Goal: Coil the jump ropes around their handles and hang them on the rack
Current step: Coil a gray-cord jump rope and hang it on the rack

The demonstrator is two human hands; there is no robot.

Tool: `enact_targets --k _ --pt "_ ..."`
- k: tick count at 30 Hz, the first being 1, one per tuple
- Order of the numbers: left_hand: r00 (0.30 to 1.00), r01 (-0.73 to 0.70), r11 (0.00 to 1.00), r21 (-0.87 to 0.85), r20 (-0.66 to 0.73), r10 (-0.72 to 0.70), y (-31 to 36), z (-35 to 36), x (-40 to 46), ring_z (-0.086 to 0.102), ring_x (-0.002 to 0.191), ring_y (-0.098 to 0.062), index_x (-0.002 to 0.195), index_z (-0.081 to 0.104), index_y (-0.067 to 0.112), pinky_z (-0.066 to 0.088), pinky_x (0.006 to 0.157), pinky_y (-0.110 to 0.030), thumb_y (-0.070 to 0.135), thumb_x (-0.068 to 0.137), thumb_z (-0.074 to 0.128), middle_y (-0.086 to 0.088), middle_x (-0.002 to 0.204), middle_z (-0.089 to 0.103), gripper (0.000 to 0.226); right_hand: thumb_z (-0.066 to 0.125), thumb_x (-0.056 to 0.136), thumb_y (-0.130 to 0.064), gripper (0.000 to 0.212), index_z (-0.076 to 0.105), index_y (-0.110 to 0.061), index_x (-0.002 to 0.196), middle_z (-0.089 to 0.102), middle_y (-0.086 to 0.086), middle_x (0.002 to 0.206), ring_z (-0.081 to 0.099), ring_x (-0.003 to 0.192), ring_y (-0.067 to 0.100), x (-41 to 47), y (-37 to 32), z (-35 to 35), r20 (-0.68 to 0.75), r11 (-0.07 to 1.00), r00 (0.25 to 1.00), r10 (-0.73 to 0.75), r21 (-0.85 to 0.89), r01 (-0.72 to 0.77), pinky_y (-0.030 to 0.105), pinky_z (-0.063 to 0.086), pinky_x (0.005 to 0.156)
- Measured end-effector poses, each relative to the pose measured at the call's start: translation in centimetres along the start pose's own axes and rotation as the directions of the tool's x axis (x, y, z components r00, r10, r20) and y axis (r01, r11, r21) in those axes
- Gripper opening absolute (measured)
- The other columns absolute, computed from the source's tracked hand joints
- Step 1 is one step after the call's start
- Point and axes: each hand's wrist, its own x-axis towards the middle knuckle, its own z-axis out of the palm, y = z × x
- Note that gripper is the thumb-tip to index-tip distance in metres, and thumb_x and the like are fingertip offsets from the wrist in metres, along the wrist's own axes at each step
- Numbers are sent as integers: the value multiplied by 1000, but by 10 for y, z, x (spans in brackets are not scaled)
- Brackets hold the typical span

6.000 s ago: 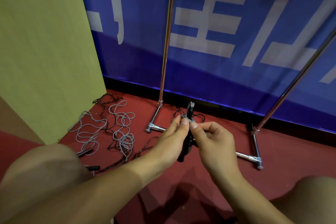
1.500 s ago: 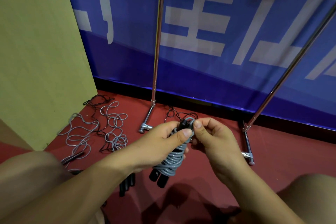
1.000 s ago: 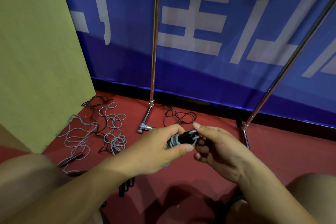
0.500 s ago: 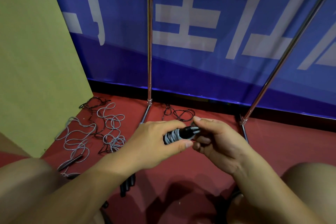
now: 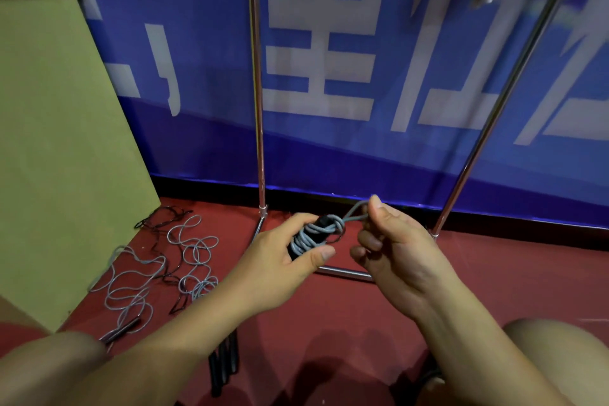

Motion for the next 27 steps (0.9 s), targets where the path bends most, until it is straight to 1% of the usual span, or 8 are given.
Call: enact_targets --k 3,8,11,14,18,22,25,27 --pt "999 30 994 -107 33 -27 16 -11 21 58 75 13 110 62 32 42 73 -9 30 92 68 31 82 66 19 56 94 -31 16 60 -20 83 37 -4 67 30 53 8 11 -18 6 -21 996 1000 3 -88 -5 24 35 56" --pt "995 89 942 -325 69 -71 57 -26 64 62 73 -4 102 63 22 51 71 -23 29 95 62 4 82 69 10 47 101 -25 21 67 -19 100 66 -3 84 51 59 11 34 -60 23 -45 994 999 5 -109 -10 27 47 56" --pt "998 59 926 -373 56 -41 86 -37 98 66 78 -7 104 64 26 54 74 -28 35 91 64 5 79 71 16 50 101 -21 19 66 -15 109 71 -3 85 56 62 11 50 -98 37 -43 986 999 -19 -166 12 27 50 57" --pt "1000 -7 934 -357 4 9 110 -46 133 67 84 -9 107 66 30 55 83 -35 34 94 65 8 82 71 14 53 101 -23 18 67 -15 107 71 -4 81 57 61 10 65 -139 48 -71 980 996 -62 -195 47 27 50 57" --pt "995 -97 967 -236 -48 88 138 -57 179 67 82 -11 107 65 37 54 82 -37 42 94 64 4 87 72 14 50 101 -32 28 70 -15 112 70 -5 89 55 69 11 85 -193 56 -37 948 988 -151 -289 134 27 50 62" --pt "986 -169 984 -59 -21 168 162 -64 226 70 78 -19 106 61 45 58 74 -41 48 92 64 0 87 72 15 60 97 -29 17 71 -18 102 69 -7 81 54 71 12 109 -235 59 -62 885 961 -270 -408 222 29 46 67" --pt "989 -134 991 -28 52 135 180 -66 253 67 65 -19 103 58 38 56 60 -35 49 95 59 -3 82 70 14 64 95 -23 14 70 -14 103 66 0 84 51 77 16 131 -259 57 -133 855 928 -347 -451 255 31 45 67" --pt "995 -43 995 -85 90 51 189 -66 272 63 63 -15 102 57 35 53 60 -34 54 97 52 -4 84 68 21 65 94 -21 12 71 -13 101 63 0 80 50 73 15 143 -274 57 -149 828 904 -401 -482 287 31 44 65"
